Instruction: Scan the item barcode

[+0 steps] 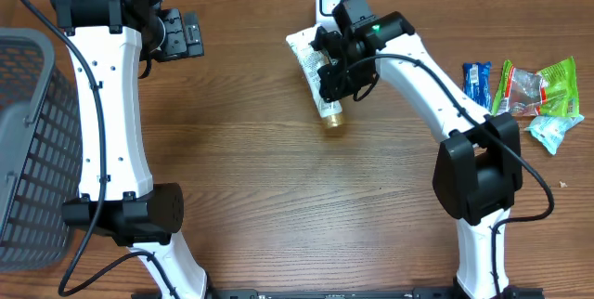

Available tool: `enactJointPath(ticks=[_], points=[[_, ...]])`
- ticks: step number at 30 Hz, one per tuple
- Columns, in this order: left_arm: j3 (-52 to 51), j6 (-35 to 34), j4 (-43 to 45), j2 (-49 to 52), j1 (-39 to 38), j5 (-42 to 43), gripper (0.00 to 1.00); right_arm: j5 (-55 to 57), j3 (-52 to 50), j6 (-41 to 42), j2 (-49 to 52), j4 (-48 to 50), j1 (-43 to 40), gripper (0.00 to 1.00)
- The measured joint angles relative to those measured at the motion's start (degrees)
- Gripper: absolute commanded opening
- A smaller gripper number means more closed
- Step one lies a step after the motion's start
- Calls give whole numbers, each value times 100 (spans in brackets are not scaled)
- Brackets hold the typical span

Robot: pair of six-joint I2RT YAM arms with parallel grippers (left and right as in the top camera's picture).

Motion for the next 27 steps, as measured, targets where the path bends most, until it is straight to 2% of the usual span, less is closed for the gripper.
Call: enactJointPath(ticks=[6, 12, 16, 22, 27], points=[[0, 0, 0, 0, 0, 0, 100, 1357, 0, 66, 0, -122, 345, 4], [0, 0, -2, 0, 0, 0, 100, 2907, -234, 149, 0, -44, 1373, 5], [0, 0, 0, 0, 0, 2, 100, 3088, -452, 157, 0, 2, 1679, 5], [0, 0, 0, 0, 0, 0, 100, 3099, -538, 197, 0, 81, 1692, 24], [0, 0, 0, 0, 0, 0, 100, 2870, -538, 197, 0, 205, 1692, 26]])
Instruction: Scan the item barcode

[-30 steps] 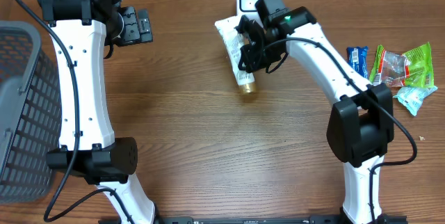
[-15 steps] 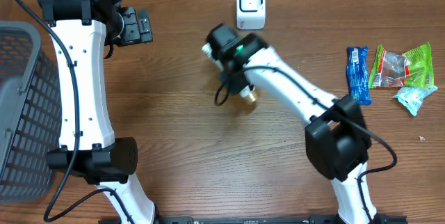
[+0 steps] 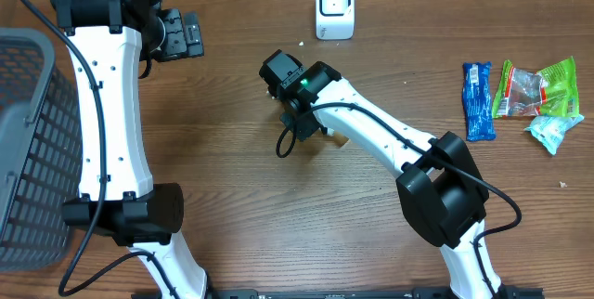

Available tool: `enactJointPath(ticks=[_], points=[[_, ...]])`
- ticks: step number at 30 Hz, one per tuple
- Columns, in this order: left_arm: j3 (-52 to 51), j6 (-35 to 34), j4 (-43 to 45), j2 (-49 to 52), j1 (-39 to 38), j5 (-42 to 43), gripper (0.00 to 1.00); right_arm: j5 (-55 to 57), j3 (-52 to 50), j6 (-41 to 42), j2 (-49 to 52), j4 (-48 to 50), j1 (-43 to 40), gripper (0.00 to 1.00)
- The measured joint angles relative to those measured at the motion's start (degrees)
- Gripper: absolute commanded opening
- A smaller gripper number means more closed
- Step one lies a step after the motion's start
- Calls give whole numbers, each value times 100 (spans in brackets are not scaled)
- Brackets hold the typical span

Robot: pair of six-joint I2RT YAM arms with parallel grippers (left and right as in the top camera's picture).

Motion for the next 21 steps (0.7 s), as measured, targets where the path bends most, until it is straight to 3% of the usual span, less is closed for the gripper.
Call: enactJointPath(ticks=[3, 5, 6, 9, 17, 21], points=[[0, 0, 0, 0, 0, 0, 100, -188, 0, 4, 0, 57, -4, 27], [0, 0, 0, 0, 0, 0, 100, -273, 0, 114, 0, 125, -20, 36], [0, 0, 0, 0, 0, 0, 100, -315, 0, 214, 0, 149, -42, 49], [0, -2, -2, 0, 0, 0, 100, -446, 0, 734, 0, 186, -280, 61], [0, 0, 0, 0, 0, 0, 100, -2461, -79, 2940, -2, 461, -990, 56], [0, 0, 0, 0, 0, 0, 100, -2835, -557, 3289, -2, 142, -763, 54]])
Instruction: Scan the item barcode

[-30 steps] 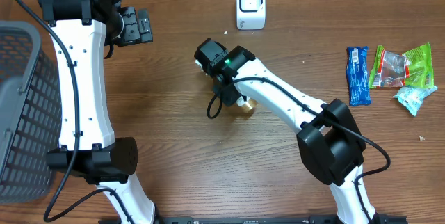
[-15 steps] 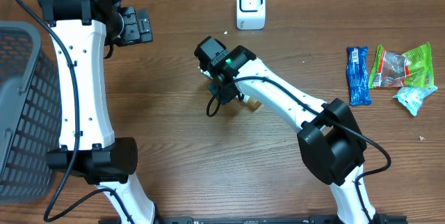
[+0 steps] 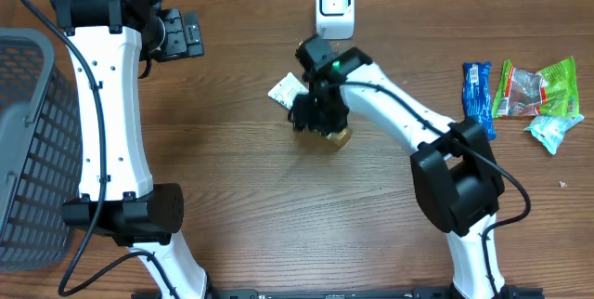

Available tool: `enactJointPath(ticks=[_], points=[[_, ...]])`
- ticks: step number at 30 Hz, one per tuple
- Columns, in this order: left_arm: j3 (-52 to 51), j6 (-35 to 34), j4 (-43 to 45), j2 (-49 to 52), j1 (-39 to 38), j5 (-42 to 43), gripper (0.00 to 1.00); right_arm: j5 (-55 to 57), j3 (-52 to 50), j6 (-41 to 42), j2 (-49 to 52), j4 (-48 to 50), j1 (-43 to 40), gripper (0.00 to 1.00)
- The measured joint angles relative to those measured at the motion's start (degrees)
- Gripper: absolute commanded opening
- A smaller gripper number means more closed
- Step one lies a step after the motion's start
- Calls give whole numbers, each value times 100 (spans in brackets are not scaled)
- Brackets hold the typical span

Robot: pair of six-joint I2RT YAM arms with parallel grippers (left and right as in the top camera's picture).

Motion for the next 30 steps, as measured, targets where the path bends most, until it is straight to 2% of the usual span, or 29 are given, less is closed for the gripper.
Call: enactJointPath(ticks=[4, 10, 13, 16, 18, 22, 24, 25, 30], points=[[0, 0, 0, 0, 0, 0, 100, 131, -291, -4, 0, -232, 68, 53], [0, 0, 0, 0, 0, 0, 100, 1495, -332, -378, 0, -57, -258, 53], [0, 0, -2, 0, 0, 2, 100, 2011, -339, -1075, 0, 968, -769, 54], [0, 0, 0, 0, 0, 0, 100, 2170, -341, -1620, 0, 1845, -1049, 60], [0, -2, 2, 0, 0, 0, 100, 2181, -341, -1792, 0, 2048, -1165, 63], [0, 0, 0, 0, 0, 0, 100, 1364, -341, -1847, 0, 1895, -1462, 70], [0, 0, 2, 0, 0, 0, 100, 767, -341, -1646, 0, 1727, -1543, 83], [0, 0, 0, 0, 0, 0, 100, 184, -341, -1366, 0, 1593, -1565, 84], [0, 0, 0, 0, 0, 0, 100, -634, -444, -691, -4, 1606, -1386, 81]])
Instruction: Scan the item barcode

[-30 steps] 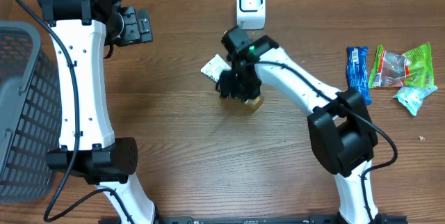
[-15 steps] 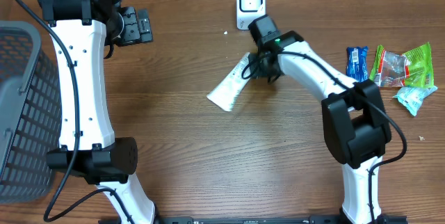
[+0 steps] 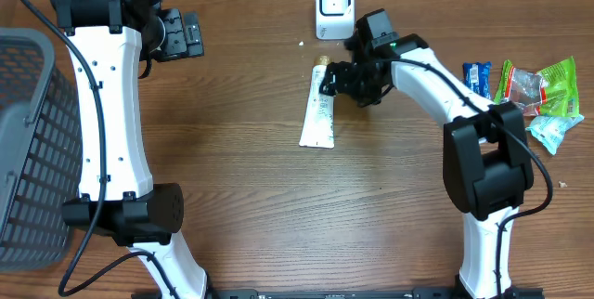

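A white tube (image 3: 317,113) with a gold cap (image 3: 323,60) lies lengthwise in the overhead view. Its cap points at the white barcode scanner (image 3: 334,6) at the table's back edge and its flat tail points toward the front. My right gripper (image 3: 340,81) comes in from the right and is shut on the tube just below the cap. Whether the tube rests on the wood or hangs just above it cannot be told. My left gripper (image 3: 188,35) hovers far off at the back left with nothing in it; its fingers are too dark to read.
A grey mesh basket (image 3: 28,150) stands at the left edge. At the right edge lie a blue snack bar (image 3: 477,99), a green-and-red packet (image 3: 543,90) and a pale blue wrapper (image 3: 554,130). A small crumb (image 3: 302,45) sits left of the scanner.
The right gripper has shifted right and back toward the scanner. The tube is turned around: its cap pointed to the front right then, and now points at the scanner, with its whole length showing.
First the right gripper held the tube just in front of the scanner, cap toward the front. Then it was left of there, the tube mostly hidden beneath it. Then it was nearer the scanner, tail showing left. Now the cap faces the scanner. The left arm never moved.
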Available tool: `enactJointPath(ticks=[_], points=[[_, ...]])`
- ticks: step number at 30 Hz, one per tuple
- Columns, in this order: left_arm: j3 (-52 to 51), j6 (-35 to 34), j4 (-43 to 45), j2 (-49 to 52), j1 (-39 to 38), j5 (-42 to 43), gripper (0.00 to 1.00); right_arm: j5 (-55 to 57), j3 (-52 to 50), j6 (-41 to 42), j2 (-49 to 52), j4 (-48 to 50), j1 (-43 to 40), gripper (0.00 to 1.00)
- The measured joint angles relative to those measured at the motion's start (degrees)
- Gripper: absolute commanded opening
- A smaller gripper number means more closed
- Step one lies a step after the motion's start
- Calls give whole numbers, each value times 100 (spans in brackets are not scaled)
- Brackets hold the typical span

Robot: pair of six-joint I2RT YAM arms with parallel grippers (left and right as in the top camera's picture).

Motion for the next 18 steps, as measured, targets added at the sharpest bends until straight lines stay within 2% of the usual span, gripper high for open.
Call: enactJointPath(ticks=[3, 8, 15, 18], points=[[0, 0, 0, 0, 0, 0, 100, -184, -385, 372, -2, 247, 164, 76], [0, -2, 0, 0, 0, 2, 100, -393, -868, 887, -59, 863, 127, 53], [0, 0, 0, 0, 0, 0, 100, -487, -979, 1423, -31, 1270, 149, 49], [0, -2, 0, 0, 0, 0, 100, -568, -979, 1768, 33, 1408, 168, 32]])
